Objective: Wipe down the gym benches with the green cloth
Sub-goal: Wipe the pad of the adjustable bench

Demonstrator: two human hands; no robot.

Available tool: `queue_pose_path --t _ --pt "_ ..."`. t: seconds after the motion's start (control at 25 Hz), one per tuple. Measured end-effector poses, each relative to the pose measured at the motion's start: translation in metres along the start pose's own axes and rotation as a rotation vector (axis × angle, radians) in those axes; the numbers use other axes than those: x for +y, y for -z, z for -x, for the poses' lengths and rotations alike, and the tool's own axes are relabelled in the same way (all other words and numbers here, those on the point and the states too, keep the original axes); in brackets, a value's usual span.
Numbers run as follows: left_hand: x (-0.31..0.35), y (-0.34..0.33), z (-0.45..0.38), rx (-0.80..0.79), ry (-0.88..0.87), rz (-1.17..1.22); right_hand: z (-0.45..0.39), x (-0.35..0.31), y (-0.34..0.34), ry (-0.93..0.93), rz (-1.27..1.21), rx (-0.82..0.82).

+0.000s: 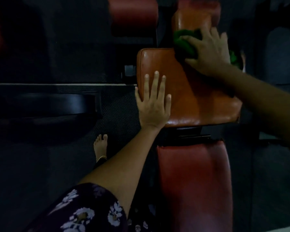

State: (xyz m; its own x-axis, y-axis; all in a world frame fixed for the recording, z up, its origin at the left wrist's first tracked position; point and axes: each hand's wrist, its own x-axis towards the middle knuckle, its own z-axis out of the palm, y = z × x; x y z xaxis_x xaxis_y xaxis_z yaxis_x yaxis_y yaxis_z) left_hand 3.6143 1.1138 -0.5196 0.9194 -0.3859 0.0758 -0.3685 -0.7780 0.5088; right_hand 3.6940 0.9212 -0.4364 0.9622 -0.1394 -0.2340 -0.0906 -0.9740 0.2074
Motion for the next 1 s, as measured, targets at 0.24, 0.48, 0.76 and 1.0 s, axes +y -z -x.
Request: queue_pose_path --t 0.24,0.48,0.76,1.0 --pt "0.001 -0.007 -0.006 0.027 -0.007 -0.061 -0.096 0.008 -0.009 0.519 0.315 0.033" --pt "0.003 -0.005 -0.007 0.031 0.012 -0.086 -0.085 0.005 0.025 0.627 0.519 -0.073" --pt "0.002 -0.008 -0.010 0.044 0.003 -0.068 -0.068 -0.015 0.016 0.380 0.205 -0.194" --pt "0.001 -0.006 -0.003 0.099 0.050 0.054 -0.043 -0.036 0.018 0.348 -0.165 -0.115"
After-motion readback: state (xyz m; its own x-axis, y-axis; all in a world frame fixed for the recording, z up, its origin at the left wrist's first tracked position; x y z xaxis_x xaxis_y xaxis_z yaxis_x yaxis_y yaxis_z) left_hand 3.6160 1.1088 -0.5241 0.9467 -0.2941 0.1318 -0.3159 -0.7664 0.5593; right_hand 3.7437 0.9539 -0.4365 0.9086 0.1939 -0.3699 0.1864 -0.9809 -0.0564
